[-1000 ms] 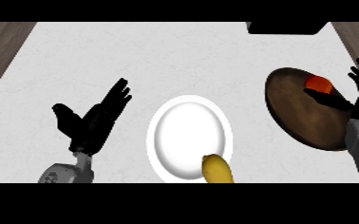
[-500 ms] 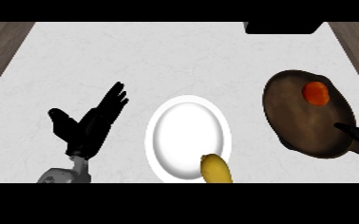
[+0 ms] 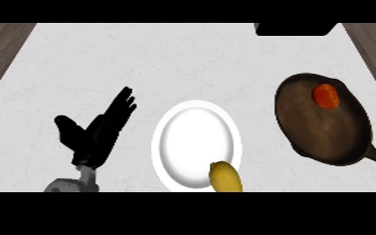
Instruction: Pick the tomato from the plate and place it in the pan
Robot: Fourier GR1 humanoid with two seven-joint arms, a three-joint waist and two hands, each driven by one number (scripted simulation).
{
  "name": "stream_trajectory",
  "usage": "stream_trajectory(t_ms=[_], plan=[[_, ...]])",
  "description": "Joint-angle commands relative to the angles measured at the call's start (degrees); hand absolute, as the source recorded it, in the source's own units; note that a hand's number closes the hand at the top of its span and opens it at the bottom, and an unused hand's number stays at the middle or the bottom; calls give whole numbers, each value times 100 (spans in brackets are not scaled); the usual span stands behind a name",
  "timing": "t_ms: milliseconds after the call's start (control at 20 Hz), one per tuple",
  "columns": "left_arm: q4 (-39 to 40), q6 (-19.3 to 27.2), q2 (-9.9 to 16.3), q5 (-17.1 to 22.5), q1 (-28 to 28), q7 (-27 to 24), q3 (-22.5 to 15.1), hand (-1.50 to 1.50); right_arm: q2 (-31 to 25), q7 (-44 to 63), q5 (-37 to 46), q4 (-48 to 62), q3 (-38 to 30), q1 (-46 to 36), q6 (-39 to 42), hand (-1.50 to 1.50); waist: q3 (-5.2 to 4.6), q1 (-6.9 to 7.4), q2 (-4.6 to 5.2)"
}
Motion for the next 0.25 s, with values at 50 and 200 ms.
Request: stream_trajectory(t_ms=[50,200], plan=[[132,-125,-65,-80,-133,19,176,0,-158,15,-136,-332,49,202,356,-150,-3,-9,-3],[197,-1,-213,-243,-184,17,126,0,50,205,-260,-1043,133,698,304,-150,-8,-35,-10]])
